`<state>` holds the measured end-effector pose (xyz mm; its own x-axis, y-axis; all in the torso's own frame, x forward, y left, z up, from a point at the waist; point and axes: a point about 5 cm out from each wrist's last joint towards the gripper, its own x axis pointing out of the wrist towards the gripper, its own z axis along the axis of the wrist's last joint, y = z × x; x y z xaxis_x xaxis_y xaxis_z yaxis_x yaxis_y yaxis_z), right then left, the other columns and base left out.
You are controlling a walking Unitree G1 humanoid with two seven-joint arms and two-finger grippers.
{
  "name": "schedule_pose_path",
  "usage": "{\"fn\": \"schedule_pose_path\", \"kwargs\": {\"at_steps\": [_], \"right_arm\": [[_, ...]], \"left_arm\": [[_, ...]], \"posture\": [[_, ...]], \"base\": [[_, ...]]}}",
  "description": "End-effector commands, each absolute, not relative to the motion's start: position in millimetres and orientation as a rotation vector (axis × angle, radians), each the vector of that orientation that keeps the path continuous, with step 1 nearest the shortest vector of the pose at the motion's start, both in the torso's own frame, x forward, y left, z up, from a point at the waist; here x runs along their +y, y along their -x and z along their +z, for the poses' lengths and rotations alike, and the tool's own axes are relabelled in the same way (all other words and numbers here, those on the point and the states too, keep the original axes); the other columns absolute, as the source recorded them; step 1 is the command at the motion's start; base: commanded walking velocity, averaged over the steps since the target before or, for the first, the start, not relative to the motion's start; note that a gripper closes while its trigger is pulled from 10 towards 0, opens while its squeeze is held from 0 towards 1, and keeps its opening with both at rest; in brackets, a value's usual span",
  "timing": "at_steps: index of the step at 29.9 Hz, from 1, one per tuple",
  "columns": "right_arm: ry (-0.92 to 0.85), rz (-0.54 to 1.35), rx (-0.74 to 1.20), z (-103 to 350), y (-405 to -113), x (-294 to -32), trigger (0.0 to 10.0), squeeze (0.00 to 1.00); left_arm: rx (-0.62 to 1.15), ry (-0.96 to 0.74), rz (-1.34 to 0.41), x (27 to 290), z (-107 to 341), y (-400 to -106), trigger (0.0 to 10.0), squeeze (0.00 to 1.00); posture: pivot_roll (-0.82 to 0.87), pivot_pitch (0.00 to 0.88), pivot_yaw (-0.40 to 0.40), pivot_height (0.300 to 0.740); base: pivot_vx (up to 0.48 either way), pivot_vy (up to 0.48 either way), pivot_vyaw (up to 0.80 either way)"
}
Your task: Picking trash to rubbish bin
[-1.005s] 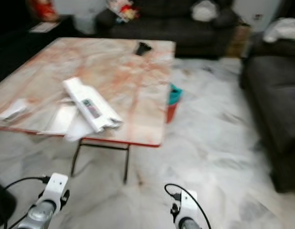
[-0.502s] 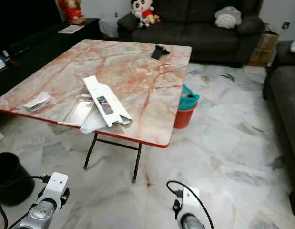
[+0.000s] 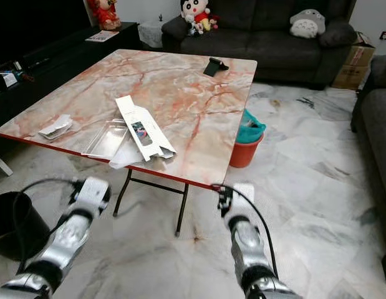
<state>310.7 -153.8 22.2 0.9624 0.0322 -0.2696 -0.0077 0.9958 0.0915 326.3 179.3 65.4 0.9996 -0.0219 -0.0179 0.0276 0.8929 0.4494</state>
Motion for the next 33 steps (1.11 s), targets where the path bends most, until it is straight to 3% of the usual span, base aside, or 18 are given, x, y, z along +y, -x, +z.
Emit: {"fn": "schedule_pose_path", "kwargs": {"at_steps": [1, 10, 28, 33], "right_arm": [[-0.089, 0.025, 0.168, 44, -325, -149, 10.0, 0.00], [-0.053, 0.039, 0.039, 69, -338, -143, 10.0, 0.00], [-0.055, 0.071, -0.053, 86, -342, -131, 10.0, 0.00], [-0.053, 0.098, -0.063, 89, -344, -122, 10.0, 0.00]], "left_arm": [[-0.071, -0.467, -0.050, 169, 79, -331, 10.0, 0.00], [-0.174, -0.431, -0.140, 143, 100, -338, 10.0, 0.00], [-0.205, -0.524, -0.112, 144, 108, -341, 10.0, 0.00], [-0.209, -0.522, -0.128, 136, 109, -342, 10.0, 0.00]], "posture": [[0.18, 0.000, 0.033, 0.740], [0.18, 0.000, 0.034, 0.740], [0.17, 0.000, 0.041, 0.740], [0.17, 0.000, 0.039, 0.740]], "base": [[0.000, 0.000, 0.00], [0.000, 0.000, 0.00], [0.000, 0.000, 0.00], [0.324, 0.000, 0.00]]}}
